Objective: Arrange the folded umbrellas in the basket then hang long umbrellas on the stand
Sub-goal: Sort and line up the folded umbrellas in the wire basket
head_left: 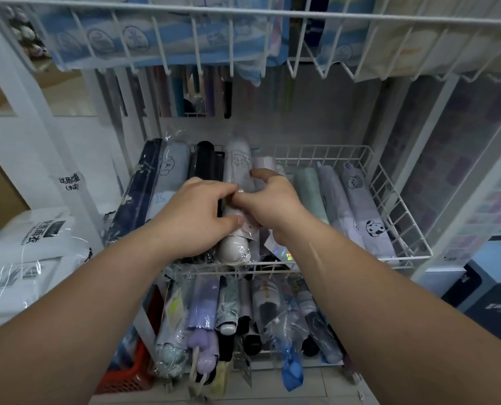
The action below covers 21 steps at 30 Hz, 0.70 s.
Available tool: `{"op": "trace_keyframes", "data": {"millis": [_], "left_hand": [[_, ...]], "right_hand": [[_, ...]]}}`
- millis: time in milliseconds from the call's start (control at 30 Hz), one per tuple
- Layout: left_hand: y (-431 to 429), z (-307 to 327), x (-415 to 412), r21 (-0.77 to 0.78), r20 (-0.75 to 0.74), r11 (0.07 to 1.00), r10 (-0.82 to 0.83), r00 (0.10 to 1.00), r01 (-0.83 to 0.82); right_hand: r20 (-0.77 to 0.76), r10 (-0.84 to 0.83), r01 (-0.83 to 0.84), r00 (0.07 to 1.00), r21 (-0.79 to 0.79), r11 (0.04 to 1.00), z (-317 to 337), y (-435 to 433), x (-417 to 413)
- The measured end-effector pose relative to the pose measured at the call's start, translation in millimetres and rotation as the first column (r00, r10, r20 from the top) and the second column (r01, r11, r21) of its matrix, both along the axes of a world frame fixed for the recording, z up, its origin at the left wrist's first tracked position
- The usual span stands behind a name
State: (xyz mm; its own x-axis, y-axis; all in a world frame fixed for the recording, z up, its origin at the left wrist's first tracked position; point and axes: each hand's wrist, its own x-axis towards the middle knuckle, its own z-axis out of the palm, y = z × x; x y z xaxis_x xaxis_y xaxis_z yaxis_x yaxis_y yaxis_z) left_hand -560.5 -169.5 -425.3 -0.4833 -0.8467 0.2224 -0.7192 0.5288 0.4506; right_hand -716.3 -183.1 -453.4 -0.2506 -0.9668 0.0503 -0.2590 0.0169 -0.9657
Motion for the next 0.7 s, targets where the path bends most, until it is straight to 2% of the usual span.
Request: {"op": "trace_keyframes", "data": {"millis": [167, 333, 467, 600, 700], "left_hand": [[-2.6, -1.7, -23.7, -0.017, -0.099, 0.998, -0.069, 0.993, 0.068], [-6.0, -8.6, -63.6, 0.039, -0.190, 0.983, -0.167, 0.967, 0.178], [-13.2, -21.8, -88.4, -0.016, -0.045, 0.989, -0.145, 0.988, 0.145], [-20.9, -33.9, -98.6, -0.027, 0.126, 0.996, -0.085, 0.988, 0.089], [-21.9, -38.4, -101.4, -0.013, 0.181, 0.996, -0.080, 0.980, 0.084]], "right_hand": [[0.153, -0.047, 0.053, 0.987, -0.038, 0.998, 8.1, 4.1, -26.1], [0.050, -0.055, 0.056, 0.997, -0.017, 0.998, 21.3, 17.8, -79.5], [-0.003, -0.104, 0.104, 0.995, 0.040, 0.994, 10.2, 27.3, -116.5], [-0.058, -0.067, 0.070, 0.996, 0.043, 0.997, -14.4, 21.9, -122.9], [-0.185, -0.057, 0.057, 0.981, -0.007, 0.998, -28.4, 14.5, -115.2]]}}
